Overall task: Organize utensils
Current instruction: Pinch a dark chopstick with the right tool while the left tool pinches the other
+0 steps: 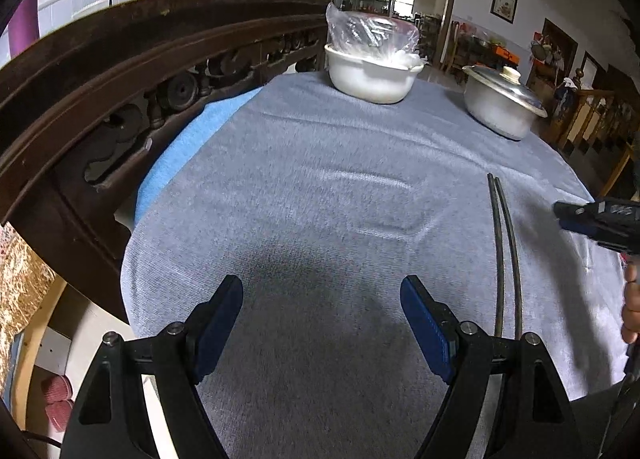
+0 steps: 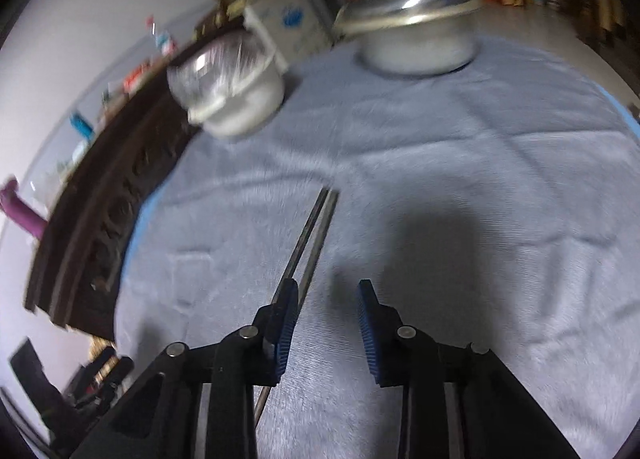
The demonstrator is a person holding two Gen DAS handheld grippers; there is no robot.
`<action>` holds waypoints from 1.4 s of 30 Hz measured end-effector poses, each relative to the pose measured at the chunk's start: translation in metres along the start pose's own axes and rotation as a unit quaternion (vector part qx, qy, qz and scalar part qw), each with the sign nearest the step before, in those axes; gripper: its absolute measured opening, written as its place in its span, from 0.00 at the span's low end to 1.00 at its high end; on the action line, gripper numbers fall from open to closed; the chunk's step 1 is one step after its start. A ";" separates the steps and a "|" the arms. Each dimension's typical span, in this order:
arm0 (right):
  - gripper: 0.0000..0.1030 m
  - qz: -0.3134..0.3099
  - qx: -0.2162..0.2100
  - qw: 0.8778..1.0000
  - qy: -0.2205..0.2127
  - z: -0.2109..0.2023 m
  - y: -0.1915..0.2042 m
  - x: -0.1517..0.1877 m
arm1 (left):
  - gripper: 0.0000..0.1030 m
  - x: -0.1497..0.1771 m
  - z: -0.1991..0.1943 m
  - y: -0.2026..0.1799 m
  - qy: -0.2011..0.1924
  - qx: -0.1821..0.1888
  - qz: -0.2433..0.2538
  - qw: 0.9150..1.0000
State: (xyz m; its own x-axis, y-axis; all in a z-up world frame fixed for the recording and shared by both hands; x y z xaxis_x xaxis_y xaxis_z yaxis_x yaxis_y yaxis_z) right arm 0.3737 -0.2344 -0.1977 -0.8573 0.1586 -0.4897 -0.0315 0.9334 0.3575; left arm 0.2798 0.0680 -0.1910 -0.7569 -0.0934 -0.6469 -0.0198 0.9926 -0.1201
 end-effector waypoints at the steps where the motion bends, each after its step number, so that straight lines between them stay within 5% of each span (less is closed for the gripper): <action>1: 0.31 -0.014 0.006 1.000 0.015 0.010 0.008 0.000 | 0.79 -0.001 0.001 0.001 0.002 0.002 -0.003 1.000; 10: 0.28 -0.062 0.063 0.994 0.058 0.048 0.042 0.010 | 0.79 -0.005 0.000 -0.003 -0.001 0.019 0.002 1.000; 14: 0.10 -0.074 0.096 0.991 0.056 0.052 0.046 0.011 | 0.79 -0.007 0.000 -0.007 -0.002 0.024 0.010 1.000; 17: 0.09 -0.064 0.104 0.991 0.057 0.049 0.035 0.008 | 0.79 -0.011 0.001 -0.010 -0.001 0.026 0.018 1.000; 24: 0.08 -0.031 0.123 0.990 0.060 0.036 -0.008 -0.004 | 0.79 -0.047 0.019 -0.035 0.001 0.049 0.069 0.996; 30: 0.09 -0.015 0.097 0.994 0.054 0.032 -0.019 -0.036 | 0.79 -0.083 0.047 -0.069 0.025 0.075 0.104 0.991; 42: 0.11 -0.025 0.140 0.986 0.092 0.083 -0.022 -0.088 | 0.79 -0.121 0.101 -0.127 0.096 0.148 0.128 0.976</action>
State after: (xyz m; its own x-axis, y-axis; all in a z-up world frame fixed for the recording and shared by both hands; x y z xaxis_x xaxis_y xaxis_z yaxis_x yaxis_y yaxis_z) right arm 0.4918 -0.2421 -0.2283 -0.9374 0.0736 -0.3402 0.0455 0.9949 0.0900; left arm 0.4399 -0.0542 -0.1732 -0.8216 0.1995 -0.5340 0.3543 0.9125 -0.2043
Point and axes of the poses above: each gripper's, at about its wrist camera, not at the fingertips, and z roughly the way its jaws point, y to its left, x to its underside, the point moved 1 cm from there along z, roughly the way its jaws point, and after that the axes turned 4 degrees about x, right-handed, at the moved point
